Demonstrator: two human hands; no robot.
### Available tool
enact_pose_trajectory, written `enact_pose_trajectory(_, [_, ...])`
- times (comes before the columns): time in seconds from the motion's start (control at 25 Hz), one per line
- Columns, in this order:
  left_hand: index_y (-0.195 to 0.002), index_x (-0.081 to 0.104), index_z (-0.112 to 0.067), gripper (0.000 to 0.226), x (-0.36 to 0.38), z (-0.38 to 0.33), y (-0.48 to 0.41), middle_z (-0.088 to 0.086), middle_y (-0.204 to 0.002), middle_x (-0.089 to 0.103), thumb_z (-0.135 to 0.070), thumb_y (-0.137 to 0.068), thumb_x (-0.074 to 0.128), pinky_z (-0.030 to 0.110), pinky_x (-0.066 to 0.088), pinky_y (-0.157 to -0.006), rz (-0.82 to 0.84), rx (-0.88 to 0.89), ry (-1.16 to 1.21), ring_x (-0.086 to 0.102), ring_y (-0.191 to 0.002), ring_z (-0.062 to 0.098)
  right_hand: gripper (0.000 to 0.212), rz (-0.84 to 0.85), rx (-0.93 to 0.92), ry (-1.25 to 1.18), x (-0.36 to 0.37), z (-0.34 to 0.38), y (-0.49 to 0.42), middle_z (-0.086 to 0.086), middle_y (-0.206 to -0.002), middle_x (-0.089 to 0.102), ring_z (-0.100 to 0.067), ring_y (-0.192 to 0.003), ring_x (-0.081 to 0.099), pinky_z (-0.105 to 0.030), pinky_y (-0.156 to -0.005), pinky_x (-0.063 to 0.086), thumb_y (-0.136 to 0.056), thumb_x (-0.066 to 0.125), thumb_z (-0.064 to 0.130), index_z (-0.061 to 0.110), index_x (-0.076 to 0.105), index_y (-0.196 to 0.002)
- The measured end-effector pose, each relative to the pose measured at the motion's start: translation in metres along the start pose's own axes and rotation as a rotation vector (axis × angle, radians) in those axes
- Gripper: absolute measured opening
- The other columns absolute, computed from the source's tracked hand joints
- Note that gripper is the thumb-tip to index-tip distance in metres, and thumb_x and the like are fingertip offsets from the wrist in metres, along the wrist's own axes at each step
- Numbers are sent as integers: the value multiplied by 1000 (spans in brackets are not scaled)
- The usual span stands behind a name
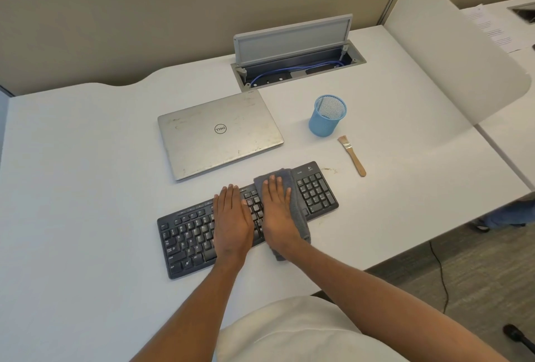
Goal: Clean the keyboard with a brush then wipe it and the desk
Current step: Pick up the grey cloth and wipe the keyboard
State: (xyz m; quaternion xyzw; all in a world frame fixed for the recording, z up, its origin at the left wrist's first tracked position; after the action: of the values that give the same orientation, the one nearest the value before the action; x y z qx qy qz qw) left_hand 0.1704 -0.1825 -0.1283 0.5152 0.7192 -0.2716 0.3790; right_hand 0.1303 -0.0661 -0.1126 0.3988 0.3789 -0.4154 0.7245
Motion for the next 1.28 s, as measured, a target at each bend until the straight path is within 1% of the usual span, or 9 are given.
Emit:
enact_pose_trajectory(0.16, [-163,34,-2,70,-1,8,-2,13,-172,31,-40,-109,8,33,2,-134,15,-37,62,23,-161,21,62,98,-234,-90,19,39,-1,-18,-169,-8,-30,-157,-15,-49,-126,-13,-107,28,16,0,3,-161])
enact_pose_trajectory(0.24, [-163,34,-4,74,-7,9,0,11,-171,32,-45,-108,7,29,2,-133,-16,-72,134,23,-161,18,64,89,-370,-60,17,38,7,-15,-170,0,-25,-157,-12,-47,-127,-6,-102,33,8,2,10,-162])
enact_pose_trajectory(0.36, [-161,38,-3,70,-9,4,2,12,-169,37,-43,-110,10,32,5,-134,-23,-56,114,26,-160,21,80,4,-598,172,-2,12,28,-6,-172,2,-20,-159,-4,-38,-128,-7,-91,43,-2,9,11,-164])
enact_pose_trajectory(0.56, [-161,39,-3,69,-6,3,2,13,-168,38,-40,-110,10,36,6,-134,-11,-11,34,27,-159,23,89,-83,-428,267,-46,-63,6,-1,-172,2,-17,-159,-4,-41,-129,-1,-87,47,-9,14,9,-165])
enact_pose_trajectory(0.72, [-162,38,-4,68,-4,4,3,10,-170,35,-40,-111,11,36,4,-134,3,-11,30,23,-161,22,91,-123,-69,151,-77,-126,-13,-11,-172,1,-27,-159,0,-41,-129,0,-85,46,-14,9,6,-164])
enact_pose_trajectory(0.8, [-162,38,-4,67,-3,4,2,10,-170,35,-39,-111,11,37,5,-135,3,-17,30,23,-161,21,89,-144,45,88,-79,-126,-15,-16,-171,2,-32,-159,0,-39,-128,-3,-85,44,-14,5,6,-163])
enact_pose_trajectory(1.08, [-160,40,-3,63,-7,4,2,12,-169,38,-36,-112,16,38,7,-135,-24,-35,101,26,-160,21,93,-87,-64,-16,-18,-8,-20,-15,-171,-5,-29,-158,-10,-40,-125,-15,-83,49,-13,3,2,-162])
enact_pose_trajectory(1.2, [-163,34,-7,61,-15,6,1,7,-172,32,-35,-112,18,33,5,-134,-53,-85,252,20,-160,10,66,-2,-247,-57,7,37,-17,-15,-171,2,-27,-159,-6,-44,-128,-10,-103,41,4,3,10,-162])
enact_pose_trajectory(1.28, [-165,30,-10,57,-21,9,0,2,-173,28,-32,-113,22,32,6,-134,-95,-103,351,15,-158,2,65,46,-358,-65,17,55,-9,-15,-171,6,-26,-159,-3,-45,-128,-4,-104,44,7,1,14,-161])
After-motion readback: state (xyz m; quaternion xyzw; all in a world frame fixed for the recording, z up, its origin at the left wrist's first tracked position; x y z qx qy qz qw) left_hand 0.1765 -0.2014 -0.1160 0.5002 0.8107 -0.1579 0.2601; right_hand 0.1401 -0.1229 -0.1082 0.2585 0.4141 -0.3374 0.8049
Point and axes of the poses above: each hand's wrist, its own y-axis away from the middle knuckle, its own x-axis out of the palm, z = x × y, the point moved 10 cm from there along -y, towards the middle knuckle
